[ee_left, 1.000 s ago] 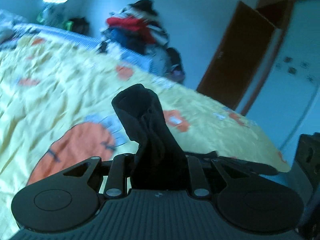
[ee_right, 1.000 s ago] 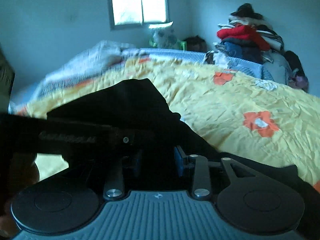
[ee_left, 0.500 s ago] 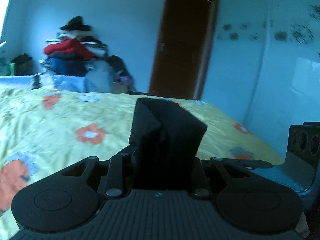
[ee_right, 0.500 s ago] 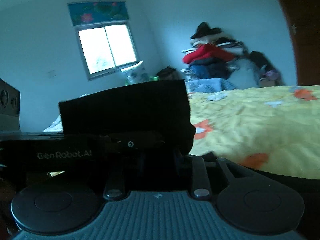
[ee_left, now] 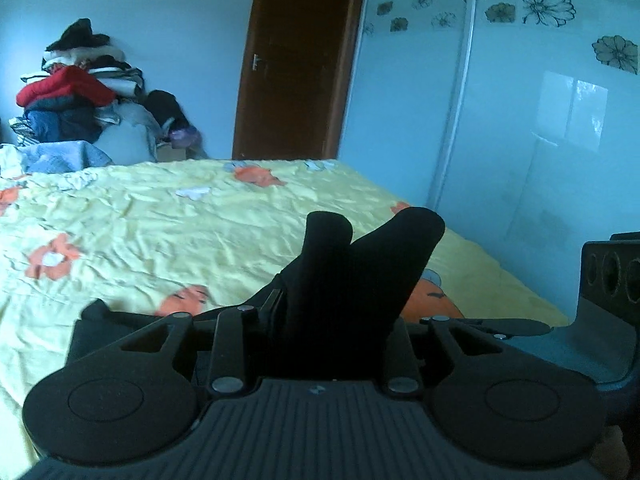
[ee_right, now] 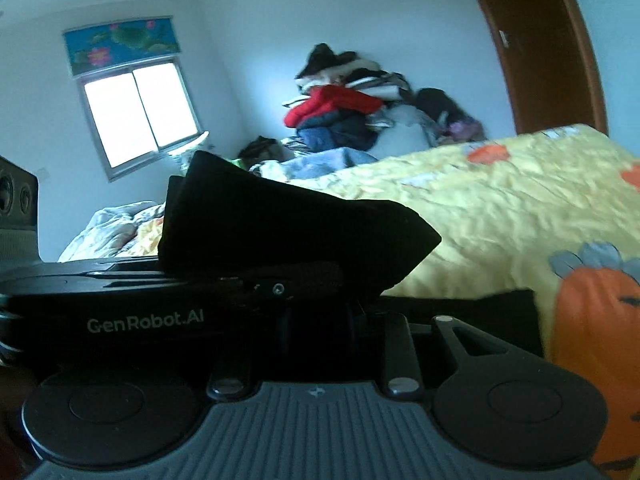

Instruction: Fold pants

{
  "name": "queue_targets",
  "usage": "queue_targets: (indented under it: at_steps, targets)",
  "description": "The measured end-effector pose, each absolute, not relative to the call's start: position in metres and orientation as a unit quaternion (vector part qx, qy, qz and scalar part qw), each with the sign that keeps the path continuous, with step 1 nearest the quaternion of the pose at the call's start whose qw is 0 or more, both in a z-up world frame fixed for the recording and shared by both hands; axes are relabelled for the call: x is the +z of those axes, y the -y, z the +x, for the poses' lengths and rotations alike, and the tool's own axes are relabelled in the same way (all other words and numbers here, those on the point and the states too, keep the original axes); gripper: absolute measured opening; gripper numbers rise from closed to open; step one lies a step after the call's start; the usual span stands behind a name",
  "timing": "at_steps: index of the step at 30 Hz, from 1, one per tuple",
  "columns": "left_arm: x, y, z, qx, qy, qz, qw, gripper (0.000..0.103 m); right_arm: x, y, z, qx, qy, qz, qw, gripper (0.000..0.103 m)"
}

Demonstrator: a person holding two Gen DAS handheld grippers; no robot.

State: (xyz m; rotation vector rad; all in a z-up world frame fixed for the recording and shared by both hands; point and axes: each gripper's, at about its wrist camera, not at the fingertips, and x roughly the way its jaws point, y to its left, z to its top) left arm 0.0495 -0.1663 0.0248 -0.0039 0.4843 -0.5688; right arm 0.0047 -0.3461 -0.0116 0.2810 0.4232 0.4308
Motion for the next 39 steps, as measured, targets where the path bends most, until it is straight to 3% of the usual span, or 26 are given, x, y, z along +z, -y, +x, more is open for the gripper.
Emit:
queue_targets:
  at_steps: [11,14,16,19,25,27,29,33,39]
  targets:
    - [0.013,0.197,0.054,-0.3,-0.256,-0.003,0.919,0.033,-0.025,0.376,-0.006,0.178,-0.222,0.148,0.947,0.026]
    - [0.002,0.205,0.062,-0.312,-0.286,-0.008,0.906,0.039,-0.031,0.384,-0.006,0.166,-0.248,0.153,0.942,0.026]
    - [-0.006,0.21,0.066,-0.321,-0.309,-0.009,0.895,0.061,-0.036,0.388,-0.004,0.151,-0.28,0.154,0.935,0.027]
    - [-0.008,0.211,0.058,-0.338,-0.316,-0.004,0.886,0.079,-0.042,0.394,-0.008,0.15,-0.303,0.153,0.929,0.027]
    - [0.001,0.197,0.047,-0.406,-0.329,-0.014,0.852,0.087,-0.039,0.417,-0.031,0.122,-0.311,0.121,0.935,0.027]
    - [0.006,0.183,0.046,-0.401,-0.334,-0.019,0.853,0.087,-0.034,0.424,-0.034,0.099,-0.315,0.102,0.938,0.037]
    - [0.013,0.165,0.053,-0.379,-0.339,-0.031,0.86,0.087,-0.03,0.43,-0.038,0.048,-0.311,0.072,0.946,0.059]
    - [0.023,0.124,0.075,-0.312,-0.325,-0.046,0.892,0.089,-0.018,0.449,-0.038,-0.004,-0.266,0.122,0.956,0.062]
    - [0.016,0.095,0.103,-0.189,-0.314,0.015,0.93,0.089,-0.019,0.445,0.006,0.121,-0.245,0.248,0.929,0.062]
